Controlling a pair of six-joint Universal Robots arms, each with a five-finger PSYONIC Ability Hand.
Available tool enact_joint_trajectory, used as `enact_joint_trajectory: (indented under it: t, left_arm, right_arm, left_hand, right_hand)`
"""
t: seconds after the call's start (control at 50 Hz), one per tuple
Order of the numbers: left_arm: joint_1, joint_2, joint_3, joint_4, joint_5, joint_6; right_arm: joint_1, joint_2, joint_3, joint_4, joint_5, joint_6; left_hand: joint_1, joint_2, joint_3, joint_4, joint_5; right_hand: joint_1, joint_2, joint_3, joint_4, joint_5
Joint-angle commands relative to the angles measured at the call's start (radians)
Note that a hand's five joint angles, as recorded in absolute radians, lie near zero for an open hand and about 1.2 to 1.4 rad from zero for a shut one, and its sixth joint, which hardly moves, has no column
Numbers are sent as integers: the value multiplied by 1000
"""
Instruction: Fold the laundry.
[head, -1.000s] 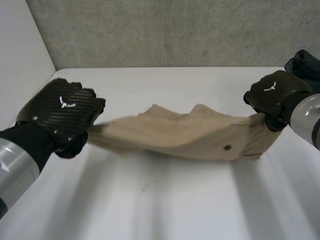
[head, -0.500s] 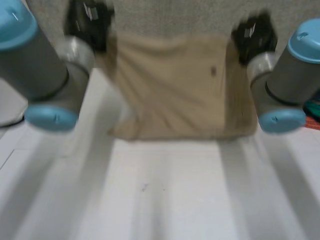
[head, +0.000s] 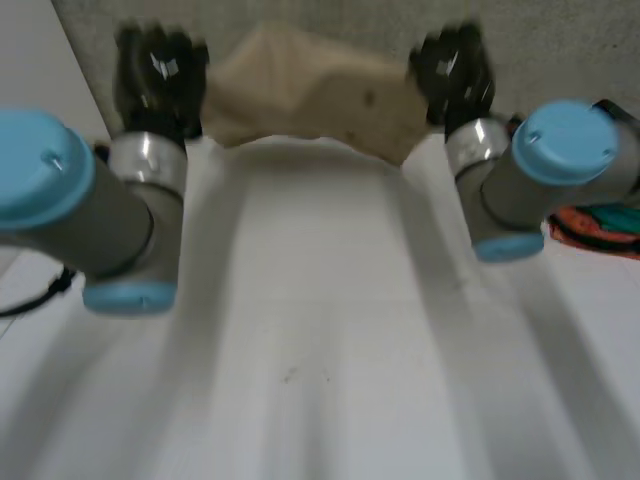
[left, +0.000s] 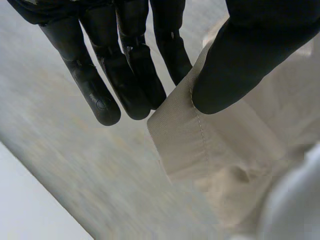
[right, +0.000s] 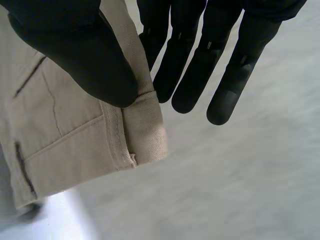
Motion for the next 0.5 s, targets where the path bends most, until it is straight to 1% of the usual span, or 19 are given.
enact_joint_trajectory:
  t: [0.02, 0.08, 0.14, 0.18, 0.2, 0.26, 0.28, 0.32, 0.34, 0.36, 0.44, 0.5]
  left_arm:
    - [-17, -61, -209, -34, -1, -3]
    - [-40, -56, -299, -79, 1, 0]
    - [-67, -30, -374, -140, 2, 2]
    - [-78, -1, -407, -179, 2, 6]
    - [-86, 38, -436, -215, 4, 6]
    - [-89, 100, -473, -258, 10, -4]
    - [-89, 141, -488, -283, 11, -4]
    - [-87, 178, -499, -301, 13, -4]
    - [-87, 192, -502, -309, 13, -4]
    - [-84, 223, -502, -323, 13, -3]
    - [-66, 283, -484, -343, 16, -4]
    - [-46, 298, -468, -343, 33, -9]
  right_arm:
    - [2, 123, 99, 184, -51, -28]
    - [10, 120, 150, 207, -45, -62]
    - [18, 74, 233, 219, -35, -87]
    - [16, 7, 311, 219, -34, -93]
    - [15, -21, 340, 219, -34, -93]
    - [6, -113, 452, 218, -46, -84]
    - [6, -131, 478, 216, -48, -82]
    - [4, -168, 523, 215, -49, -82]
    - [4, -194, 567, 213, -51, -82]
    - [2, -204, 589, 212, -51, -82]
    - [2, -233, 678, 205, -51, -82]
    - [2, -260, 735, 205, -51, -82]
  left_hand:
    - [245, 198, 203, 195, 241]
    - [245, 198, 203, 195, 241]
    - [245, 198, 203, 195, 241]
    - [245, 198, 203, 195, 241]
    - [245, 198, 203, 195, 241]
    - [245, 198, 203, 195, 241]
    - [54, 7, 11, 3, 50]
    - [-258, -305, -300, -308, -262]
    - [-387, -434, -430, -438, -391]
    - [-467, -514, -510, -518, -471]
    - [-564, -611, -607, -615, -568]
    - [-565, -612, -607, -615, -569]
  right_hand:
    - [284, 213, 206, 196, 240]
    - [284, 213, 206, 196, 240]
    - [284, 213, 206, 196, 240]
    - [284, 213, 206, 196, 240]
    - [284, 213, 206, 196, 240]
    - [284, 213, 206, 196, 240]
    - [284, 213, 206, 196, 240]
    - [284, 213, 206, 196, 240]
    - [284, 213, 206, 196, 240]
    - [284, 213, 206, 196, 240]
    - [284, 213, 206, 196, 240]
    - [284, 213, 206, 196, 240]
